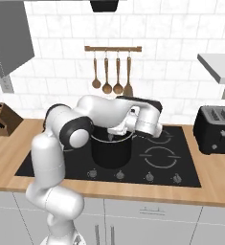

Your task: Put the onion and lime in the pot. Retrieve the spatula and lightly stir the vegetables in the pot.

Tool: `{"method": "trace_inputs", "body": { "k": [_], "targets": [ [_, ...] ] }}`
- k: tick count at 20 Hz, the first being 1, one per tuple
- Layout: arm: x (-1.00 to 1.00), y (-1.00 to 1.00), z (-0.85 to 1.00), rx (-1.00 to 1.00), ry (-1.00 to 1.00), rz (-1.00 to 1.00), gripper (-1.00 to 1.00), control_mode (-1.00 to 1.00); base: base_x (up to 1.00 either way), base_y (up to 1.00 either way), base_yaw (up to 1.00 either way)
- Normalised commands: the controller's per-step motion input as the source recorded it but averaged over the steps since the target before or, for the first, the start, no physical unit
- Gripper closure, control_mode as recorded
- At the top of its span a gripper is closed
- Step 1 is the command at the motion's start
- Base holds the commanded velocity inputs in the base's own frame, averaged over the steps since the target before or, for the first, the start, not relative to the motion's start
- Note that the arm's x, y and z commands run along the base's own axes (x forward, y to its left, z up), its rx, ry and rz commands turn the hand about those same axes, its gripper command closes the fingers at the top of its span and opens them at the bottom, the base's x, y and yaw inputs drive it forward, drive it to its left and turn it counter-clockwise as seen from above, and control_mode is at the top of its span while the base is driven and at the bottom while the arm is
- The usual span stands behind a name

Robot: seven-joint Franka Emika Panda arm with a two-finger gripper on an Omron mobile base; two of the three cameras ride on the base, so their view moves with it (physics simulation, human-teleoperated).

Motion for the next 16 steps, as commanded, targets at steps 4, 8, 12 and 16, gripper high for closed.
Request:
{"method": "trace_inputs", "body": {
  "k": [4,8,12,16],
  "targets": [
    [0.00,-0.47,-0.10,-0.26,-0.05,0.00,1.00,-1.00,0.00,0.00,0.00],
    [0.00,-0.13,0.00,-0.28,-0.11,0.00,1.00,-1.00,0.00,0.00,0.00],
    [-0.13,0.14,0.00,-0.02,-0.02,0.00,1.00,-1.00,0.00,0.00,0.00],
    [-0.25,0.33,0.06,0.15,0.01,0.00,1.00,-1.00,0.00,0.00,0.00]
  ]
}}
